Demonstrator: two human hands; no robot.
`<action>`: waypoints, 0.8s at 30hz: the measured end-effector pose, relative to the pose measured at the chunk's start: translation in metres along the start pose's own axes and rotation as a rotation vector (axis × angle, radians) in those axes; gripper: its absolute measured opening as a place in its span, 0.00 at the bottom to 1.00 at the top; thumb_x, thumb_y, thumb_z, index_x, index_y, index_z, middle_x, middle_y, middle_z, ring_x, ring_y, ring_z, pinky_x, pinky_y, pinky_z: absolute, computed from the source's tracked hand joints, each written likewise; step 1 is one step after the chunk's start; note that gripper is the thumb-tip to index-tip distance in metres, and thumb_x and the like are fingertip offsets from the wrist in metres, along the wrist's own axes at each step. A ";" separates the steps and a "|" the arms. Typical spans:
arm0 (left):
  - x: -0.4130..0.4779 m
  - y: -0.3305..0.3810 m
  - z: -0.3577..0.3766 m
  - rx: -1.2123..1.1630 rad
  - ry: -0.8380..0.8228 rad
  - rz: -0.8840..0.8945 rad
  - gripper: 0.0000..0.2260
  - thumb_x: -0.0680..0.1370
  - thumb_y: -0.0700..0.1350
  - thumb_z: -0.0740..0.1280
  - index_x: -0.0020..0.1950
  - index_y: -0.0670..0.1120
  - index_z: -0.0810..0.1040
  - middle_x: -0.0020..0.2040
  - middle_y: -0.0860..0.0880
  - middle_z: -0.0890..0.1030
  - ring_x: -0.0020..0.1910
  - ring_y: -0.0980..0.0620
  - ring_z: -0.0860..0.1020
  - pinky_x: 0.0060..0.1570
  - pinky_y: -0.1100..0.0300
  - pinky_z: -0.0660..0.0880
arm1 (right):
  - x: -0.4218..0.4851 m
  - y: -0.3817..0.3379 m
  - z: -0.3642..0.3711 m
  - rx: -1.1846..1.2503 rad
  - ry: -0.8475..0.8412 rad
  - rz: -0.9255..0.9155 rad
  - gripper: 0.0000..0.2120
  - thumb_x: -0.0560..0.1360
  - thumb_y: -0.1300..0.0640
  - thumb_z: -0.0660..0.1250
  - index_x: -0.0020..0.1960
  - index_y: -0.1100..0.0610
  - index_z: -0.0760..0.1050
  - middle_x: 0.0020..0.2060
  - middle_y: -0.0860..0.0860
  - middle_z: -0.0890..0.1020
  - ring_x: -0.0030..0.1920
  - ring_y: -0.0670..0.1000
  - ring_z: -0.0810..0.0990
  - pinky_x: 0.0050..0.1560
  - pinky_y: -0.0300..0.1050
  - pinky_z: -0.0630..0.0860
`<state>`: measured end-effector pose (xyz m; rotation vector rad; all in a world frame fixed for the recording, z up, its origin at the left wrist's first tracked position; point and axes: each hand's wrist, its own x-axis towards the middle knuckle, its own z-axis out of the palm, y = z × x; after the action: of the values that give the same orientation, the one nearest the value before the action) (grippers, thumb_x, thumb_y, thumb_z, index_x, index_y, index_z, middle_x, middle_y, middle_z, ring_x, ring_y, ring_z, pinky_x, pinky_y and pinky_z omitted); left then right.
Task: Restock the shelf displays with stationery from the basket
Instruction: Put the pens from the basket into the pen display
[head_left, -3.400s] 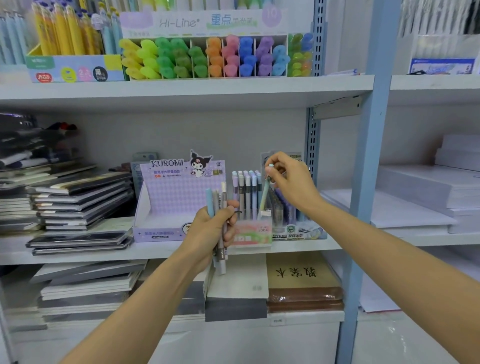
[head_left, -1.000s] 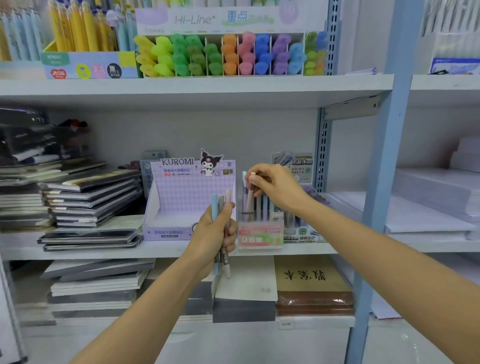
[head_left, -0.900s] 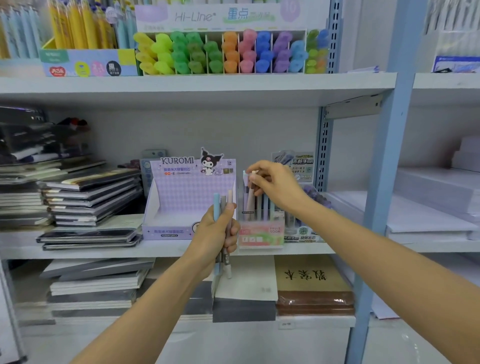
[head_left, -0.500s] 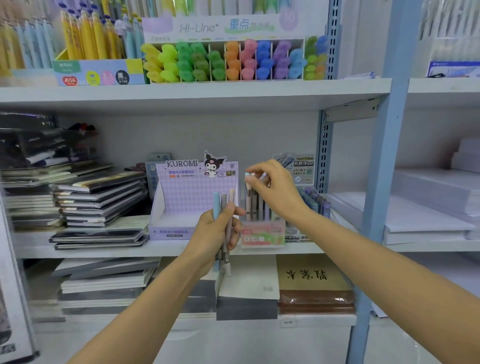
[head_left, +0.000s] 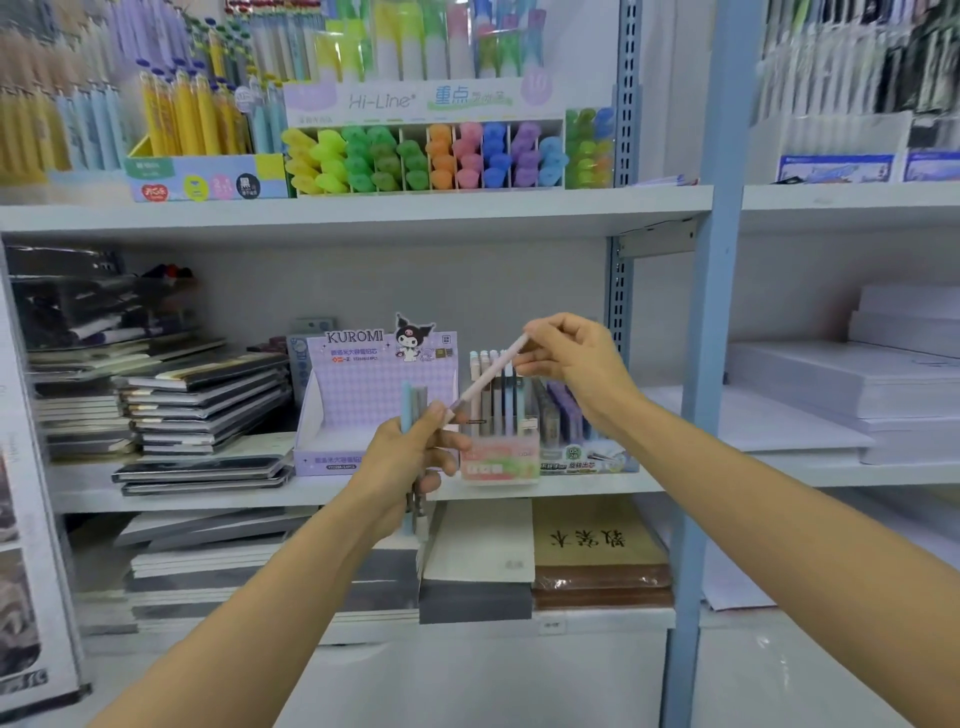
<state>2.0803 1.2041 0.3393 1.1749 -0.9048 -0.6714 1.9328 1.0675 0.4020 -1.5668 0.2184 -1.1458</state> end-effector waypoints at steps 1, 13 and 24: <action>-0.001 0.001 0.001 -0.023 0.020 0.007 0.12 0.79 0.50 0.65 0.50 0.42 0.82 0.37 0.47 0.83 0.25 0.55 0.73 0.19 0.67 0.63 | -0.002 -0.001 -0.003 0.004 -0.004 0.013 0.05 0.78 0.64 0.65 0.50 0.66 0.77 0.40 0.61 0.83 0.35 0.52 0.83 0.38 0.38 0.81; -0.011 0.020 0.020 -0.211 0.191 0.167 0.09 0.73 0.45 0.73 0.50 0.42 0.81 0.44 0.47 0.86 0.24 0.58 0.74 0.17 0.68 0.63 | -0.039 0.019 -0.022 -0.335 -0.552 0.197 0.05 0.73 0.61 0.72 0.48 0.62 0.81 0.42 0.58 0.85 0.39 0.52 0.83 0.44 0.43 0.81; -0.011 0.016 0.031 0.141 0.071 0.201 0.05 0.74 0.45 0.73 0.44 0.43 0.82 0.30 0.50 0.81 0.22 0.56 0.74 0.21 0.68 0.67 | -0.021 -0.003 0.009 -0.342 -0.339 -0.094 0.09 0.77 0.57 0.67 0.57 0.56 0.80 0.44 0.49 0.85 0.45 0.45 0.83 0.44 0.33 0.77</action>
<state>2.0481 1.2028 0.3564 1.2062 -1.0076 -0.4067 1.9274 1.0885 0.3940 -2.0658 0.1184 -0.9274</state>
